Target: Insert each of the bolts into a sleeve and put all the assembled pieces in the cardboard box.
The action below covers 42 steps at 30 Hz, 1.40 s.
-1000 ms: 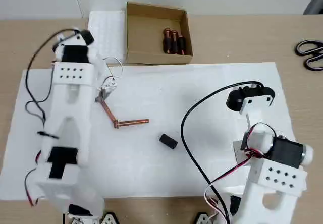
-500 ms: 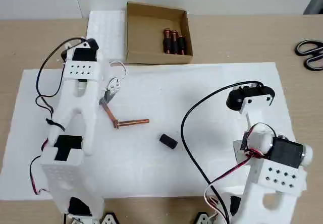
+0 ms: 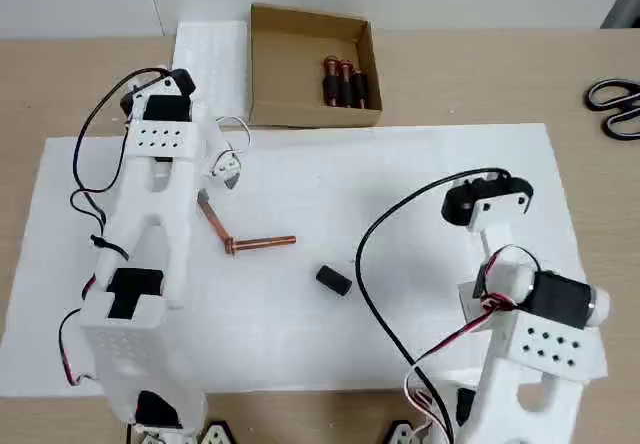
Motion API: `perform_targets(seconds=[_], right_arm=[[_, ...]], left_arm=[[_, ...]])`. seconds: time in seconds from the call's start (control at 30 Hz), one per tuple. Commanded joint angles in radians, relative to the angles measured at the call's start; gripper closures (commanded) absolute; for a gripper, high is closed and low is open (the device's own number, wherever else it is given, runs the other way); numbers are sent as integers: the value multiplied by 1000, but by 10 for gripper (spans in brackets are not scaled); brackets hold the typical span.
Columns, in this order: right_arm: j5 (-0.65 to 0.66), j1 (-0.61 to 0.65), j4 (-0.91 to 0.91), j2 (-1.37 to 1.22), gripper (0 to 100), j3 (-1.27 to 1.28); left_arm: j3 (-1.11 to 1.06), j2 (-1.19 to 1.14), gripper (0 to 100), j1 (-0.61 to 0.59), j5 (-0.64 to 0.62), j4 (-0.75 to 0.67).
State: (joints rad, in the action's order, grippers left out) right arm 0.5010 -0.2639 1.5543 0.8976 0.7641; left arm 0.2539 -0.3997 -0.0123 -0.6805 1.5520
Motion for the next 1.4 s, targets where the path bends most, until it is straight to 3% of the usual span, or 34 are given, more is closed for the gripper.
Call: perform_targets(seconds=[0.0, 1.37], right_arm=[[11, -5, -24, 16, 995, -5], [26, -5, -51, 15, 995, -5]], left_arm=[[36, 35, 864, -8, -3, -31], [-45, -40, 867, -89, -5, -37]])
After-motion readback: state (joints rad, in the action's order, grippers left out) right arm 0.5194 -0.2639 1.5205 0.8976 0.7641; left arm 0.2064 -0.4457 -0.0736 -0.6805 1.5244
